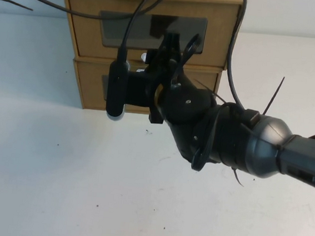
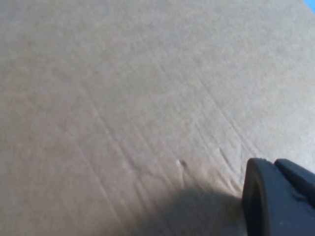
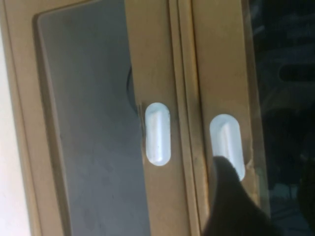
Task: Open the shoe box
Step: 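Pull the top drawer of the cardboard box fully open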
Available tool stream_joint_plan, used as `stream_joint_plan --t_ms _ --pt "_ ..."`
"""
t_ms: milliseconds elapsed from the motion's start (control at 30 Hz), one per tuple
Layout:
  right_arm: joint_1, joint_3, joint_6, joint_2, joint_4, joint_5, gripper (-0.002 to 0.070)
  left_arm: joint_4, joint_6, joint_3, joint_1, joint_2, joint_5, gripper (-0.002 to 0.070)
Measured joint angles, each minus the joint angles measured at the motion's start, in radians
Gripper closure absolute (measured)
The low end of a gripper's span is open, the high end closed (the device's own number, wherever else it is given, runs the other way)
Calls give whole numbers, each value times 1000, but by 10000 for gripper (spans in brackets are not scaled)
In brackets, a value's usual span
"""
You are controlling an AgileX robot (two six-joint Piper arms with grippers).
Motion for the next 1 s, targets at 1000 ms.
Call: stream_joint_plan --t_ms 1000 --pt "-67 -108 75 101 -2 -69 395 -8 -29 0 2 0 6 680"
